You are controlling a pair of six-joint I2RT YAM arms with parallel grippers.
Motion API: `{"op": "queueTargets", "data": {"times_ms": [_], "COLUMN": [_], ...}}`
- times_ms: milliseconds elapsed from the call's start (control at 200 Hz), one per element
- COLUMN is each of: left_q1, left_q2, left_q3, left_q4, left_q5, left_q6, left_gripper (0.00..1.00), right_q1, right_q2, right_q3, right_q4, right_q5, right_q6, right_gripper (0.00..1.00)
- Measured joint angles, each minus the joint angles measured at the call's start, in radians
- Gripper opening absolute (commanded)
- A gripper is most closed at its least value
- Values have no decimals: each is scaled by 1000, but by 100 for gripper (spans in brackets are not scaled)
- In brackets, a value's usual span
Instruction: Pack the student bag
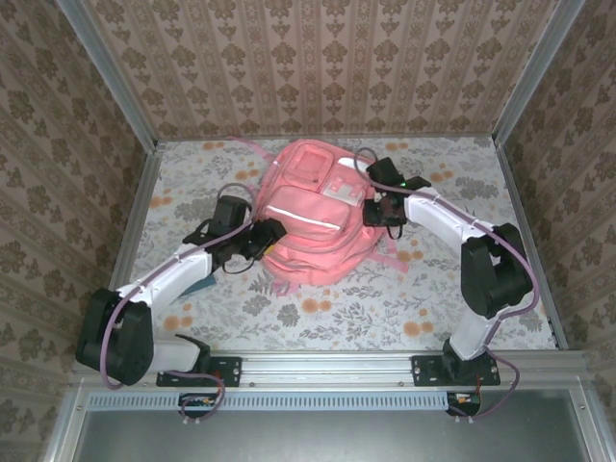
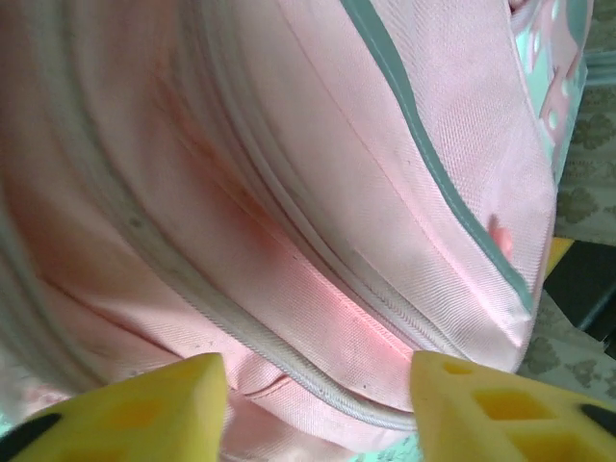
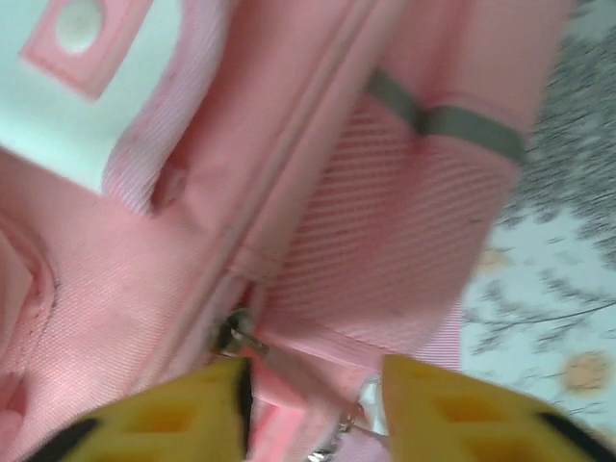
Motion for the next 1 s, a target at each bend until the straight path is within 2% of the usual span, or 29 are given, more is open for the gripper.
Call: {"op": "queueTargets", "data": {"times_ms": [150,325,460,600,705,1000], "left_q1": [0,0,-24,-53,-61,-62], "left_q2": [-24,-4,125,312,436,645], "left_q3": [93,219,348,480,557,719], "left_q4": [-113,-180,-181,-166,-153,-174], "left_q5": [-25,-69,-89,-86,-79,-77], "left_q6": [108,226,282,326,338,338], "left_gripper": [66,64,57,39,33,28], "right_q1": [-38,-31,-30,-29,-29,-16], "right_q2": [-131,-240,-207,-132,-68,26], "right_q3": [-55,-106,-113,-112,-110,-78], "right_q4": [8,114,201,263,284,285], "right_q5": [-57,-273,-412,-492,-541,-623], "right_q6": [-26,-14,13,34,37,-17], "right_gripper": [73,83,86,87,86,89]}}
